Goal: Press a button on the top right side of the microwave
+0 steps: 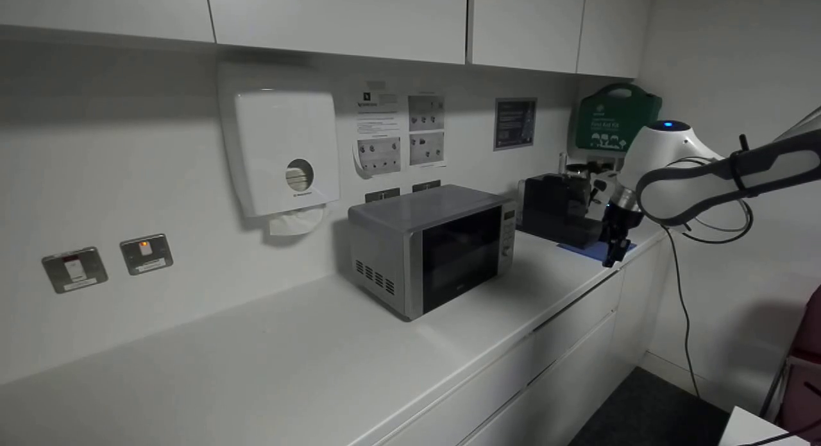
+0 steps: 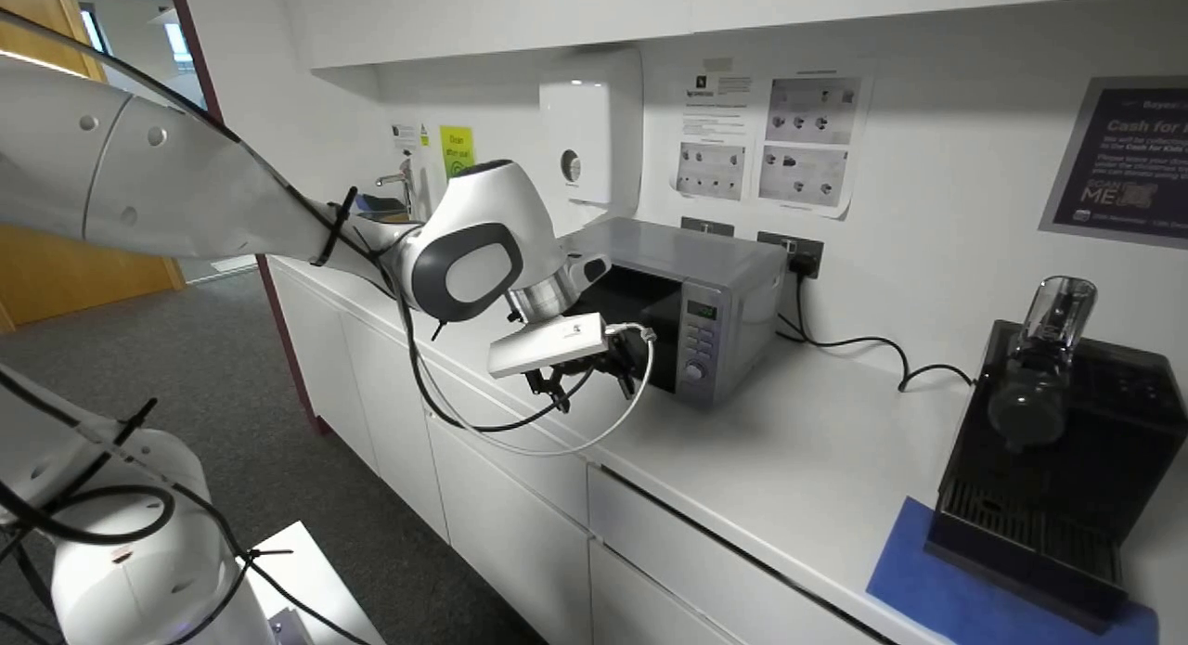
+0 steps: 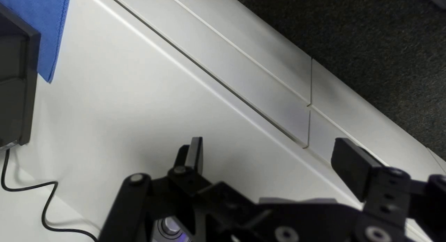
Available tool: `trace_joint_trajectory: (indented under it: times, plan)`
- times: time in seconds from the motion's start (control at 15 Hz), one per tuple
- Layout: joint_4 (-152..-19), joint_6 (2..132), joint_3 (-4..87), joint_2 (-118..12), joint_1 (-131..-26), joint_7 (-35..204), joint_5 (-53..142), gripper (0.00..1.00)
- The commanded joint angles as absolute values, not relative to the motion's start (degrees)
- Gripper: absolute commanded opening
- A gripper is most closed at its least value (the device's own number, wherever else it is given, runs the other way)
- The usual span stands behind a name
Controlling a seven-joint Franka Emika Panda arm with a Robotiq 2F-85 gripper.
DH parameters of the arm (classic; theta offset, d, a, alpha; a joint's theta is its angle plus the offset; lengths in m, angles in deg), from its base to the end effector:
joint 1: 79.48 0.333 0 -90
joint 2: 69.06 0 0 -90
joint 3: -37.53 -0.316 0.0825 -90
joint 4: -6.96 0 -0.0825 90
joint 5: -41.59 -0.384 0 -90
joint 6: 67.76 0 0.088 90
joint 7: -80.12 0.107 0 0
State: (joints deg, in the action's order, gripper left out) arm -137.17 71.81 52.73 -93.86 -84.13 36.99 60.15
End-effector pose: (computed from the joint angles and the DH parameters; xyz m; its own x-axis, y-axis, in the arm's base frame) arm 0.4115 -0.1536 0.4617 0.7944 0.5952 0.1206 0.5287 -0.7755 0.3451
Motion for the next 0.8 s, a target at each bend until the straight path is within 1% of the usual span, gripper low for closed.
trace_joint_trajectory:
  times: [0.0,0.27,0.33,0.47,0.53,0.73]
  plan:
    - [-137.11,71.73,52.02,-93.81,-84.83,36.65,59.65,1.0]
    - [-137.11,71.73,52.02,-93.81,-84.83,36.65,59.65,1.0]
    - [-137.11,72.08,52.76,-92.08,-83.91,35.59,58.21,1.0]
    - [-137.92,77.75,53.16,-88.28,-84.0,35.24,59.31,1.0]
    - [-138.74,84.51,53.61,-86.17,-84.18,35.53,59.77,1.0]
    - [-137.86,97.51,54.51,-81.32,-83.58,34.17,57.37,1.0]
